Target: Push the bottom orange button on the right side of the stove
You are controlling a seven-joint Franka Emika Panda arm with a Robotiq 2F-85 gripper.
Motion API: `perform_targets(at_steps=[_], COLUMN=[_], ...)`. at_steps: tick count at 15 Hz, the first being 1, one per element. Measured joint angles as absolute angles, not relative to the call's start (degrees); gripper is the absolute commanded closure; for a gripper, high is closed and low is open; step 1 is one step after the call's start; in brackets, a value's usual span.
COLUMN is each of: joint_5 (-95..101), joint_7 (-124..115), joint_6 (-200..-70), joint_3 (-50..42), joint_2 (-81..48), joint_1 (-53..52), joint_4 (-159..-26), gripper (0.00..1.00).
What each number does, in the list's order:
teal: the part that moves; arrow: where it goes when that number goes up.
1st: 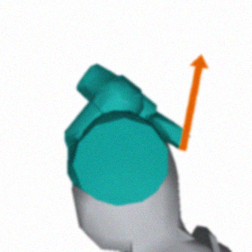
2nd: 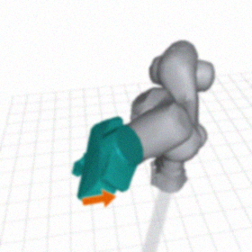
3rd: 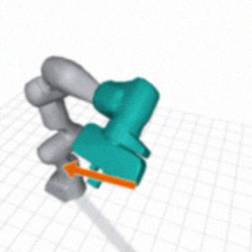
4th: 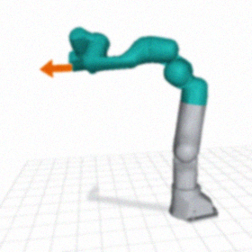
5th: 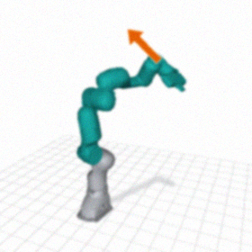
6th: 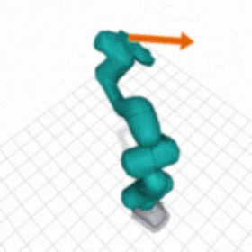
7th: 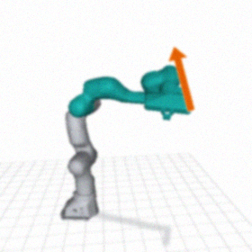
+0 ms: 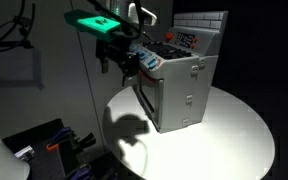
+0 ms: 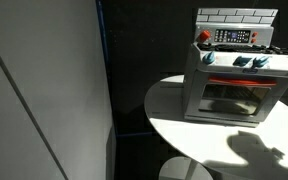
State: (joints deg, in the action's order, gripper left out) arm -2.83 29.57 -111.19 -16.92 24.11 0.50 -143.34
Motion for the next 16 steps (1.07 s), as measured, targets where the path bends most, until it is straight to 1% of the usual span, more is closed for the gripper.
perform_targets(at_steps=[7,16], joint_5=[-3.24,-4.67], joint_7=[29.51,25.24], joint_6=[-114.03,-116.41], joint_3=[-15.82,-12.91], joint_2=[20.89,14.65], joint_1=[0.5,0.62], joint_4=[-138.77,-128.47], gripper=[0.0,0.0])
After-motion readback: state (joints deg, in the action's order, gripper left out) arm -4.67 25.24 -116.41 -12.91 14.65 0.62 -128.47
